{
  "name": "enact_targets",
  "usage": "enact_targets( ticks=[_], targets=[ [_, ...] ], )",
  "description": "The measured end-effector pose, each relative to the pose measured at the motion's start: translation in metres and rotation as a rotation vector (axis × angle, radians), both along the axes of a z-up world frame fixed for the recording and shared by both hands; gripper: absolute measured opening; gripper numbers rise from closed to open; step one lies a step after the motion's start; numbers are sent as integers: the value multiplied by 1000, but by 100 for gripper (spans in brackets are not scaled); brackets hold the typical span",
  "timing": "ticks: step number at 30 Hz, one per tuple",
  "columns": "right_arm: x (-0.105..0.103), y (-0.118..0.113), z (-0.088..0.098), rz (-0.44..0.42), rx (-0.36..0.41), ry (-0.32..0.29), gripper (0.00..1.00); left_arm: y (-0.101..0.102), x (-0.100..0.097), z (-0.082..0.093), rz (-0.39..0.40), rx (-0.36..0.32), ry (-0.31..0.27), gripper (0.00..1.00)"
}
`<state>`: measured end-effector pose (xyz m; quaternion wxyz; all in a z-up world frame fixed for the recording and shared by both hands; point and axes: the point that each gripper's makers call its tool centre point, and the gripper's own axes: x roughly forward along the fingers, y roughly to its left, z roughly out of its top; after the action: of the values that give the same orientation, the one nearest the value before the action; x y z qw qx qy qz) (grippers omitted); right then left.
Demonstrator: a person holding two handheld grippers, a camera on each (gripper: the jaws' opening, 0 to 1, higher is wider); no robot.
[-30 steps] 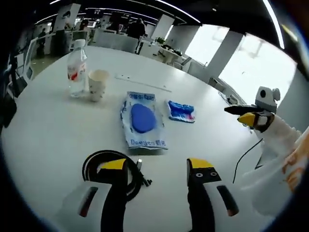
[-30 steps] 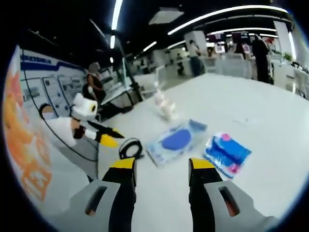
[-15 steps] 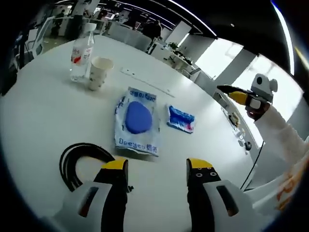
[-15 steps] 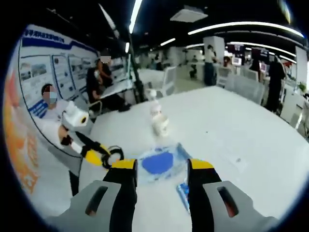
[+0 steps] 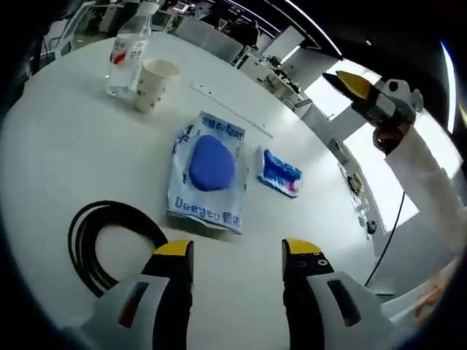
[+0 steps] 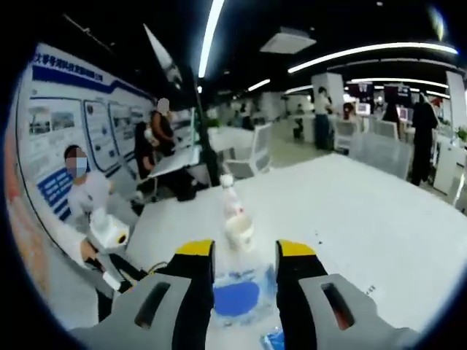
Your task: Arrange the tabletop items into an orderly group along one side of the table until the central work area is clear of visible clutter.
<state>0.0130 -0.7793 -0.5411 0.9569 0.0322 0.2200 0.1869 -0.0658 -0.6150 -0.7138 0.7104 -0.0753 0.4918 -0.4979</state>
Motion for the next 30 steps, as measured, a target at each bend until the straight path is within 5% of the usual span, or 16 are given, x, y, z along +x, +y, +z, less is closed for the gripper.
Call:
enact_targets(
  ticks=[3,5,7,9,14,30],
  targets=[
    [8,-19,-9,102,-184,161,43,-6,2,-2,19,-5,15,48],
    [10,-29,-19,126,-225,265,45,-10,1,-9,23,4,29,48],
    [21,-27,-22,142,-164,231,43,-12,-1,-15,33,14,43,48],
    [32,-38,-43,98,-91,272,43,-13,-1,-18,52,12,59,48],
    [25,-28,-91,138,-140,367,44,-14,-2,-27,82,27,75,48],
    [24,-13,-192,256,-221,553,38,-30,5,-39,239,-7,175,44]
  ],
)
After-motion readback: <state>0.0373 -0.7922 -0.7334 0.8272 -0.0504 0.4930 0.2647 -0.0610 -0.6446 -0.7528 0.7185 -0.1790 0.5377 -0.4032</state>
